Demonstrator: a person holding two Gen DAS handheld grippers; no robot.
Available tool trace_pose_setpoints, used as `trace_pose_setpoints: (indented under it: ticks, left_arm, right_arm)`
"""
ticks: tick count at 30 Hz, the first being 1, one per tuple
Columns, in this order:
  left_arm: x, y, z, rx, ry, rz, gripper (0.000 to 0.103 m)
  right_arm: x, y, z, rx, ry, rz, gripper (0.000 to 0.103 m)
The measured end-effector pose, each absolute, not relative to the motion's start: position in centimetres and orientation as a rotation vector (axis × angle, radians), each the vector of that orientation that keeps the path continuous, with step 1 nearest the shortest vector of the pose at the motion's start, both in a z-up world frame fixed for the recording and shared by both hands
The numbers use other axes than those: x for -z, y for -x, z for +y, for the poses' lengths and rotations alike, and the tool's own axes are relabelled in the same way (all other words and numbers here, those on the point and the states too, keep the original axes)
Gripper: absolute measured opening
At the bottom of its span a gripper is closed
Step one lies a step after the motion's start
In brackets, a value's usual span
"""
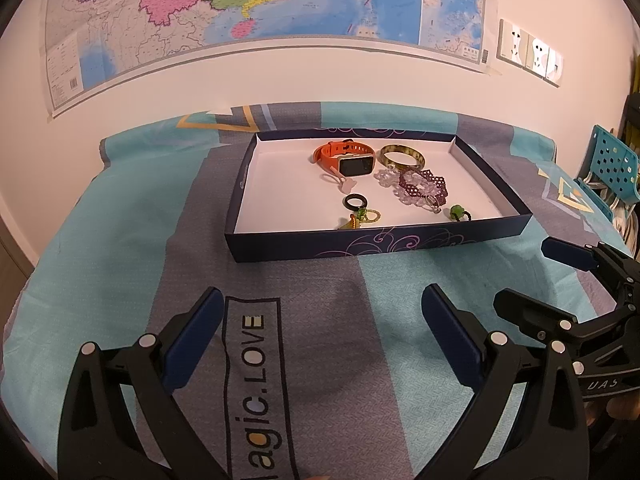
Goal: Organize jewelry
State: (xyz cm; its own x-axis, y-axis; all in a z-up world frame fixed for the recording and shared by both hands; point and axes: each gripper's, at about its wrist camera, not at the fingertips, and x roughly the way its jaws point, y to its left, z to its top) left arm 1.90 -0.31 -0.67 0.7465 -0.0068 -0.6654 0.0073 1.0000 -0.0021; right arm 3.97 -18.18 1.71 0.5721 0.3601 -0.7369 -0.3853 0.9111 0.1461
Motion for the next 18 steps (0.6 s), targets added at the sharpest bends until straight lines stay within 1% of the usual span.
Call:
trace_pose_setpoints:
  ticks: [11,18]
  left_arm:
    - [0.6,-1.8,-0.7,0.03,-0.013,0.703,0.097]
    - [1.1,-2.3,0.4,0.026,0.005,0.753,0.097]
  right_arm:
    - [-1.7,-4.0,-18.2,-0.435,0.034,0.857,0.096]
    - [-1.1,-5.3,-20.9,-0.424,0.094,0.907,0.096]
